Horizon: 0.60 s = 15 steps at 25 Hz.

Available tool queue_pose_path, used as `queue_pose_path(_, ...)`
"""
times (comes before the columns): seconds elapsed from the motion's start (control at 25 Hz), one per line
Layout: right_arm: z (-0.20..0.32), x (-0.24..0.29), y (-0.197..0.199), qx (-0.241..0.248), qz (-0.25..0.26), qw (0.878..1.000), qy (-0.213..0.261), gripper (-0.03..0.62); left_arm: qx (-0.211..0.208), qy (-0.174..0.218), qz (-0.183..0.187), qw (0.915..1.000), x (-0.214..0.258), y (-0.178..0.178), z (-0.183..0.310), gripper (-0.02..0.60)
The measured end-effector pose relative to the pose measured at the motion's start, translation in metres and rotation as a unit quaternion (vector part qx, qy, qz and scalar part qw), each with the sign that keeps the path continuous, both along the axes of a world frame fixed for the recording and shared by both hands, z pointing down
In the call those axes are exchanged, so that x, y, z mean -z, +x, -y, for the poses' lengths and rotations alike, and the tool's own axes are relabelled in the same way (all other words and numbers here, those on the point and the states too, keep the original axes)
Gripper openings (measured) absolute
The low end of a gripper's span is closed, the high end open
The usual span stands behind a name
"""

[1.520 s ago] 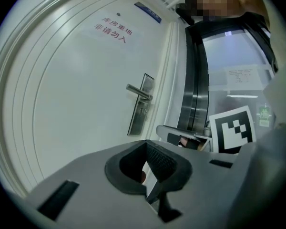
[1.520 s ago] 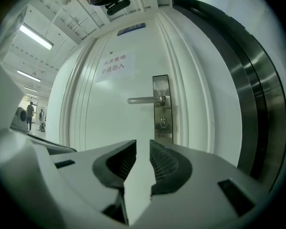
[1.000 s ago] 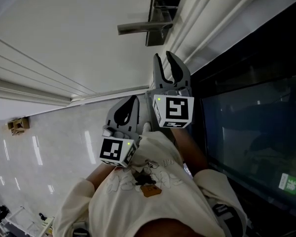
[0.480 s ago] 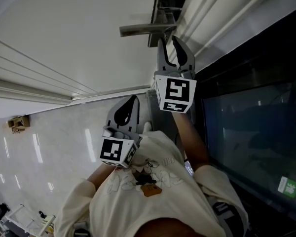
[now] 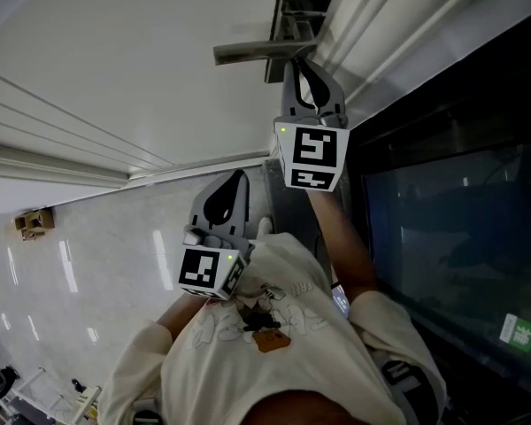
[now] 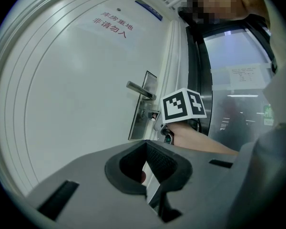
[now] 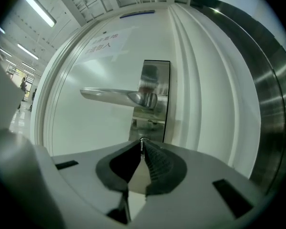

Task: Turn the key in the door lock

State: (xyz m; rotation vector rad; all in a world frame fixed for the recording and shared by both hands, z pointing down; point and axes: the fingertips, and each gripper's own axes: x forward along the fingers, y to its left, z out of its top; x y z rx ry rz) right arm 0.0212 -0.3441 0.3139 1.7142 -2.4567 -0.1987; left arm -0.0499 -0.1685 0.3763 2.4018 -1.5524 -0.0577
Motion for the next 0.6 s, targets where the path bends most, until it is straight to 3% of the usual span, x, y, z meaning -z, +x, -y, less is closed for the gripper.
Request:
queue_pose_path(0.16, 0.0010, -0.0016, 0.0014, 0.001, 0.032, 0.999, -0.012, 0.021, -0.005, -0.002, -0.001, 1.0000, -0.0002, 0.0011, -0.0005, 0.006)
queue_pose_path(0.32, 0.0016, -0.0013, 0.0034, 0.004, 0.098, 0.995, -0.033, 0.021, -0.005, -0.003, -0.002, 1.0000, -0.0004, -0.0003, -0.0016, 0.006)
queue_pose_path(0.48, 0.0025, -0.0019, 0.0063, 0.006, 0.181, 0.982, -0.060, 0.021, -0.007, -0.005, -0.003, 1.0000, -0.0009, -0.0026, -0.0036, 0.006)
queue_pose_path(0.6, 0.0033, -0.0026, 0.0083, 0.009, 0.250, 0.965, -0.081, 0.021, -0.007, -0.006, -0.003, 1.0000, -0.0016, -0.0049, -0.0050, 0.006)
